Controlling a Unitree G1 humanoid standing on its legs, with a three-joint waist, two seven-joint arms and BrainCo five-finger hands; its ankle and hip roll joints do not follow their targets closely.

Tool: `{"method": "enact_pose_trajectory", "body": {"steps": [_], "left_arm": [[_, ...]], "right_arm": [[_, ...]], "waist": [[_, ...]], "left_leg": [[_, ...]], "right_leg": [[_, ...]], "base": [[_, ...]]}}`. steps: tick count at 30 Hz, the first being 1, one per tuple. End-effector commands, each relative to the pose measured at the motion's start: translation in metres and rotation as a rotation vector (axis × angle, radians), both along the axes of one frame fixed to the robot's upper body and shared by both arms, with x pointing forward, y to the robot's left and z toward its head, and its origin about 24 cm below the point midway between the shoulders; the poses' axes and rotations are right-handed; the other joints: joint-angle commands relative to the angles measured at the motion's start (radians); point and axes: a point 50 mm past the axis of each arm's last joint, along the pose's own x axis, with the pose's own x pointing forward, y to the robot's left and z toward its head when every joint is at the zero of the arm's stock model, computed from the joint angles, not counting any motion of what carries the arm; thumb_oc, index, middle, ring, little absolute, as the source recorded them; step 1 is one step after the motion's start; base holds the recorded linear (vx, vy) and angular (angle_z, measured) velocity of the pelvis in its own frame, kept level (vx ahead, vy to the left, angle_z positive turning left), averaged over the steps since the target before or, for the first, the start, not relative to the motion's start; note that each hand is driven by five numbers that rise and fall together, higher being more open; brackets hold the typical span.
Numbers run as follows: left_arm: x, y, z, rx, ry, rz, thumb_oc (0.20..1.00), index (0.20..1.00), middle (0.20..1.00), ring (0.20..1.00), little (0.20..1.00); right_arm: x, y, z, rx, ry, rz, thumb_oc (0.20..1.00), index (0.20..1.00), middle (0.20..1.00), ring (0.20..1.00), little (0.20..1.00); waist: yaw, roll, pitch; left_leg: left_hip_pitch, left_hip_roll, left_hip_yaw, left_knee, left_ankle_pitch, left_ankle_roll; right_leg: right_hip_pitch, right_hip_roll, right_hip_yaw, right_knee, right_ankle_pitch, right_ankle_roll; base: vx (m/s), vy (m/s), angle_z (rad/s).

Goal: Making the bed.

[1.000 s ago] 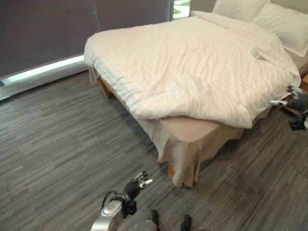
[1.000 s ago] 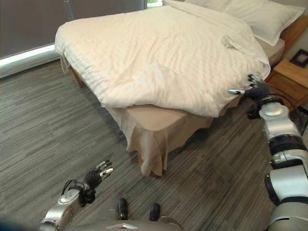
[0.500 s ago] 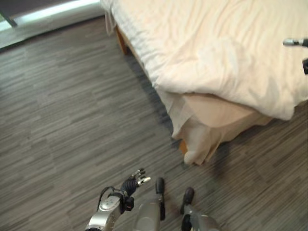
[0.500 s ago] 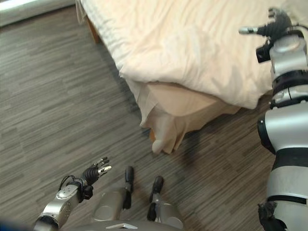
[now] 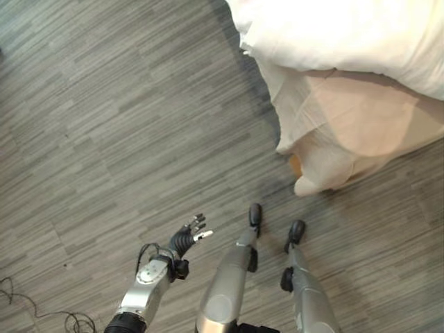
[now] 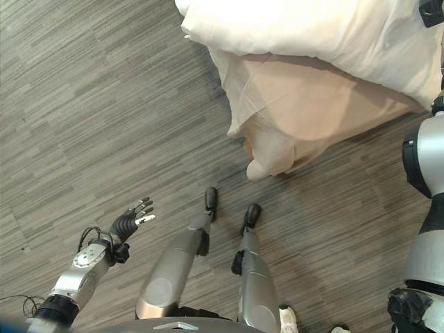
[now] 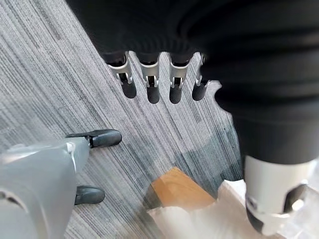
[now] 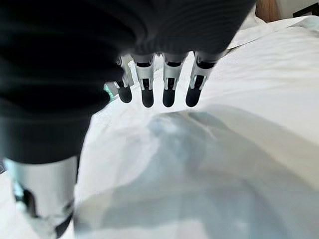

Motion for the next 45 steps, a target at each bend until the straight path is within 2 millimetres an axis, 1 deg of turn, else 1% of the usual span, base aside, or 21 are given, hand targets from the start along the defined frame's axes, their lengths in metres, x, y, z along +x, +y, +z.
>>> {"method": "enact_pose_trajectory", "body": {"steps": [1, 4, 5, 6, 7, 8, 16, 21, 22, 24, 25, 26, 27, 29, 30, 33, 37, 38, 39, 42, 45], "left_arm": [[0.004, -0.017, 0.014, -0.066, -0.091, -0.023, 1.000, 1.000, 1.000, 1.000, 1.000], [0.007, -0.021, 0.015, -0.095, -0.103, -0.011, 1.000, 1.000, 1.000, 1.000, 1.000], [0.007, -0.021, 0.015, -0.094, -0.103, -0.011, 1.000, 1.000, 1.000, 1.000, 1.000], [0.006, -0.024, 0.013, -0.105, -0.092, -0.012, 1.000, 1.000, 1.000, 1.000, 1.000], [0.007, -0.024, 0.012, -0.105, -0.088, -0.009, 1.000, 1.000, 1.000, 1.000, 1.000], [0.008, -0.025, 0.011, -0.096, -0.089, -0.011, 1.000, 1.000, 1.000, 1.000, 1.000], [0.018, -0.025, 0.019, -0.118, -0.124, 0.018, 1.000, 1.000, 1.000, 1.000, 1.000], [0.019, -0.030, 0.015, -0.090, -0.117, 0.003, 1.000, 1.000, 1.000, 1.000, 1.000], [0.020, -0.032, 0.013, -0.109, -0.114, 0.027, 1.000, 1.000, 1.000, 1.000, 1.000], [0.020, -0.029, 0.013, -0.103, -0.114, 0.045, 1.000, 1.000, 1.000, 1.000, 1.000], [0.019, -0.027, 0.009, -0.109, -0.106, 0.100, 1.000, 1.000, 1.000, 1.000, 1.000], [0.018, -0.026, 0.009, -0.106, -0.104, 0.097, 1.000, 1.000, 1.000, 1.000, 1.000], [0.016, -0.026, 0.002, -0.114, -0.081, 0.146, 1.000, 1.000, 1.000, 1.000, 1.000], [0.011, -0.028, -0.005, -0.122, -0.049, 0.162, 1.000, 1.000, 1.000, 1.000, 1.000], [0.011, -0.028, -0.005, -0.121, -0.051, 0.161, 1.000, 1.000, 1.000, 1.000, 1.000], [0.002, -0.028, -0.018, -0.081, 0.010, 0.158, 1.000, 1.000, 1.000, 1.000, 1.000], [0.001, -0.025, -0.024, -0.033, 0.039, 0.158, 1.000, 1.000, 1.000, 1.000, 1.000], [0.002, -0.026, -0.025, -0.031, 0.047, 0.162, 1.000, 1.000, 1.000, 1.000, 1.000], [0.003, -0.026, -0.026, -0.023, 0.053, 0.165, 1.000, 1.000, 1.000, 1.000, 1.000], [0.004, -0.028, -0.030, -0.025, 0.072, 0.182, 1.000, 1.000, 1.000, 1.000, 1.000], [0.005, -0.030, -0.032, -0.052, 0.088, 0.190, 1.000, 1.000, 1.000, 1.000, 1.000]], "right_arm": [[-0.031, -0.012, 0.038, -0.139, -0.127, -0.087, 1.000, 1.000, 1.000, 1.000, 1.000], [-0.015, -0.013, 0.012, -0.088, -0.045, -0.060, 1.000, 1.000, 1.000, 1.000, 1.000], [-0.015, -0.013, 0.012, -0.087, -0.044, -0.060, 0.881, 0.881, 0.881, 0.881, 0.881], [-0.011, -0.015, 0.003, -0.057, -0.029, -0.053, 0.881, 0.881, 0.881, 0.881, 0.881], [-0.010, -0.017, -0.001, -0.033, -0.026, -0.053, 0.216, 0.216, 0.216, 0.216, 0.216], [-0.008, -0.018, -0.007, -0.021, -0.009, -0.054, 0.200, 0.200, 0.200, 0.200, 0.200], [-0.022, -0.026, 0.009, -0.037, -0.068, -0.085, 0.200, 0.200, 0.200, 0.200, 0.200], [-0.006, -0.020, -0.018, 0.005, -0.076, 0.002, 0.200, 0.200, 0.200, 0.200, 0.200], [0.014, -0.003, -0.054, -0.013, -0.030, 0.111, 0.200, 0.200, 0.200, 0.200, 0.200], [0.021, 0.007, -0.074, -0.045, -0.004, 0.162, 0.200, 0.200, 0.200, 0.200, 0.200], [0.029, 0.064, -0.129, -0.273, 0.093, 0.378, 0.200, 0.200, 0.200, 0.200, 0.200], [0.028, 0.063, -0.131, -0.270, 0.094, 0.375, 0.200, 0.200, 0.200, 0.200, 0.200], [0.014, 0.096, -0.197, -0.345, 0.213, 0.548, 0.200, 0.200, 0.200, 0.200, 0.200], [0.001, 0.112, -0.256, -0.419, 0.401, 0.642, 0.200, 0.200, 0.200, 0.200, 0.200], [0.000, 0.112, -0.255, -0.419, 0.400, 0.641, 0.200, 0.200, 0.200, 0.200, 0.200], [-0.042, 0.147, -0.373, -0.532, 0.779, 0.807, 0.200, 0.200, 0.200, 0.200, 0.200], [-0.077, 0.166, -0.445, -0.525, 1.040, 0.875, 0.200, 0.200, 0.200, 0.200, 0.200], [-0.083, 0.164, -0.460, -0.481, 1.097, 0.838, 0.868, 0.868, 0.868, 0.868, 0.868], [-0.087, 0.164, -0.472, -0.473, 1.153, 0.822, 1.000, 1.000, 1.000, 1.000, 1.000], [-0.101, 0.143, -0.503, -0.342, 1.297, 0.662, 1.000, 1.000, 1.000, 1.000, 1.000], [-0.107, 0.119, -0.513, -0.068, 1.318, 0.482, 1.000, 1.000, 1.000, 1.000, 1.000]], "waist": [[0.029, 0.021, 0.045], [0.036, 0.035, 0.076], [0.036, 0.034, 0.076], [0.035, 0.038, 0.078], [0.036, 0.039, 0.078], [0.038, 0.046, 0.078], [0.038, 0.061, 0.078], [0.024, 0.050, 0.078], [0.002, 0.042, 0.078], [-0.008, 0.029, 0.078], [-0.049, 0.002, 0.078], [-0.045, 0.000, 0.078], [-0.083, -0.018, 0.078], [-0.096, -0.020, 0.078], [-0.094, -0.020, 0.078], [-0.123, -0.023, 0.078], [-0.141, -0.025, 0.078], [-0.145, -0.025, 0.078], [-0.146, -0.024, 0.078], [-0.147, -0.019, 0.078], [-0.144, -0.015, 0.078]], "left_leg": [[-0.121, 0.075, -0.015, -0.097, 0.113, -0.090], [-0.126, 0.076, -0.019, -0.097, 0.117, -0.095], [-0.125, 0.076, -0.019, -0.097, 0.116, -0.095], [-0.131, 0.076, -0.020, -0.097, 0.119, -0.097], [-0.133, 0.074, -0.020, -0.097, 0.119, -0.099], [-0.136, 0.072, -0.021, -0.097, 0.119, -0.100], [-0.181, 0.058, -0.028, -0.097, 0.115, -0.095], [-0.166, 0.060, -0.033, -0.097, 0.111, -0.093], [-0.163, 0.062, -0.037, -0.097, 0.110, -0.091], [-0.157, 0.062, -0.037, -0.097, 0.110, -0.089], [-0.155, 0.068, -0.036, -0.097, 0.111, -0.086], [-0.153, 0.067, -0.036, -0.097, 0.111, -0.086], [-0.144, 0.068, -0.039, -0.097, 0.107, -0.084], [-0.132, 0.065, -0.047, -0.097, 0.107, -0.089], [-0.135, 0.067, -0.047, -0.097, 0.110, -0.089], [-0.098, 0.062, -0.055, -0.097, 0.107, -0.100], [-0.072, 0.058, -0.060, -0.097, 0.107, -0.111], [-0.066, 0.057, -0.060, -0.097, 0.106, -0.112], [-0.063, 0.058, -0.060, -0.097, 0.108, -0.113], [-0.037, 0.054, -0.062, -0.097, 0.107, -0.120], [-0.016, 0.053, -0.064, -0.097, 0.111, -0.123]], "right_leg": [[-0.033, -0.045, 0.027, 0.011, 0.036, 0.006], [-0.041, -0.045, 0.034, 0.011, 0.038, 0.018], [-0.040, -0.045, 0.034, 0.011, 0.038, 0.018], [-0.047, -0.045, 0.035, 0.011, 0.043, 0.021], [-0.050, -0.046, 0.036, 0.011, 0.041, 0.024], [-0.056, -0.047, 0.033, 0.011, 0.037, 0.024], [-0.108, -0.054, 0.021, 0.011, 0.051, 0.021], [-0.096, -0.052, 0.023, 0.011, 0.047, 0.022], [-0.098, -0.049, 0.024, 0.011, 0.050, 0.021], [-0.095, -0.046, 0.026, 0.011, 0.050, 0.020], [-0.098, -0.041, 0.031, 0.011, 0.058, 0.015], [-0.096, -0.041, 0.030, 0.011, 0.057, 0.015], [-0.089, -0.042, 0.031, 0.011, 0.052, 0.014], [-0.076, -0.047, 0.021, 0.011, 0.044, 0.020], [-0.079, -0.046, 0.022, 0.011, 0.046, 0.020], [-0.046, -0.054, 0.011, 0.011, 0.032, 0.032], [-0.019, -0.057, 0.009, 0.011, 0.019, 0.040], [-0.013, -0.059, 0.008, 0.011, 0.018, 0.041], [-0.010, -0.059, 0.011, 0.011, 0.019, 0.042], [0.015, -0.062, 0.009, 0.011, 0.013, 0.050], [0.035, -0.061, 0.007, 0.011, 0.014, 0.056]], "base": [[-0.12, -0.080, -0.11], [-0.01, -0.003, -0.13], [-0.01, -0.001, 0.14], [0.00, 0.000, 0.00], [0.00, 0.011, -0.10], [-0.01, 0.014, -0.11], [0.00, -0.003, 0.04], [0.00, 0.000, 0.01], [0.00, 0.000, 0.00], [0.00, 0.000, 0.00], [-0.01, -0.023, 0.04], [0.01, -0.036, 0.03], [0.02, -0.016, -0.04], [0.02, -0.013, -0.10], [0.02, 0.001, -0.06], [0.03, 0.007, -0.06], [0.01, 0.004, -0.03], [-0.03, 0.009, 0.12], [-0.03, 0.009, 0.16], [-0.02, 0.002, 0.11], [-0.02, 0.002, 0.03]]}}
